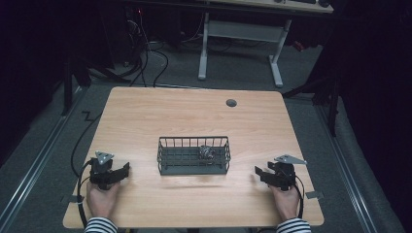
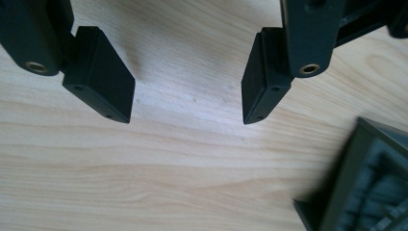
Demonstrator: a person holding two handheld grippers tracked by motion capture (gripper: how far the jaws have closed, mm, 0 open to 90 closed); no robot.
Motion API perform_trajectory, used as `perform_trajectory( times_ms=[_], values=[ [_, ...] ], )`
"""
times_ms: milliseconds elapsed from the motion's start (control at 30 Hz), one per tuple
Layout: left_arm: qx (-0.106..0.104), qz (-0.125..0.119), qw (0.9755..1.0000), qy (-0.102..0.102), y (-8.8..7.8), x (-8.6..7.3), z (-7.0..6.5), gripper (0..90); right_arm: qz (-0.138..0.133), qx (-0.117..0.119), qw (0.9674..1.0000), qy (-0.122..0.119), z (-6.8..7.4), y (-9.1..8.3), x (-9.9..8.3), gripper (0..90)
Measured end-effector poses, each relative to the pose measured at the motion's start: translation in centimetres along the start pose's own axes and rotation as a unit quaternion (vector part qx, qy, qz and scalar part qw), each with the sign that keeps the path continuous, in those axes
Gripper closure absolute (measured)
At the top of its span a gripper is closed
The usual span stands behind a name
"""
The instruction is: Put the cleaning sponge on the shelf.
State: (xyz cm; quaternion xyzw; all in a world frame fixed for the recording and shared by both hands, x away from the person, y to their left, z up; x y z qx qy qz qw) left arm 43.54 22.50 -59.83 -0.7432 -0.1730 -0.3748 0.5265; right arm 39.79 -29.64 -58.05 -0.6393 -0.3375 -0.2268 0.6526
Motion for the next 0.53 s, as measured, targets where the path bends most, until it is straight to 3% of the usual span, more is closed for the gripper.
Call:
perform_trajectory(
  times_ms=[200,333,533],
  values=[
    [0.000,0.000,1.0000,0.000,0.00,0.00,-0.01,25.9,0.001,-0.026,0.9996,-0.013,-0.31,0.67,-0.75,35.5],
    [-0.001,0.000,1.0000,0.001,-0.02,-0.04,-0.05,25.7,-0.005,-0.053,0.9977,-0.043,-0.04,0.82,-0.86,34.0],
    [-0.001,0.000,1.0000,0.001,-0.02,-0.05,-0.07,25.4,-0.003,-0.050,0.9979,-0.041,-0.02,0.83,-0.88,33.7]
  ],
)
Point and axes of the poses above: each handheld gripper's, and its own axes: y roughly forward along the jaws, x roughly out of its top, z roughly to its left, the point moved 9 cm from there along y, roughly forward along the jaws, and after that the axes turned 13 degrees about -x, right-handed, at the moved point
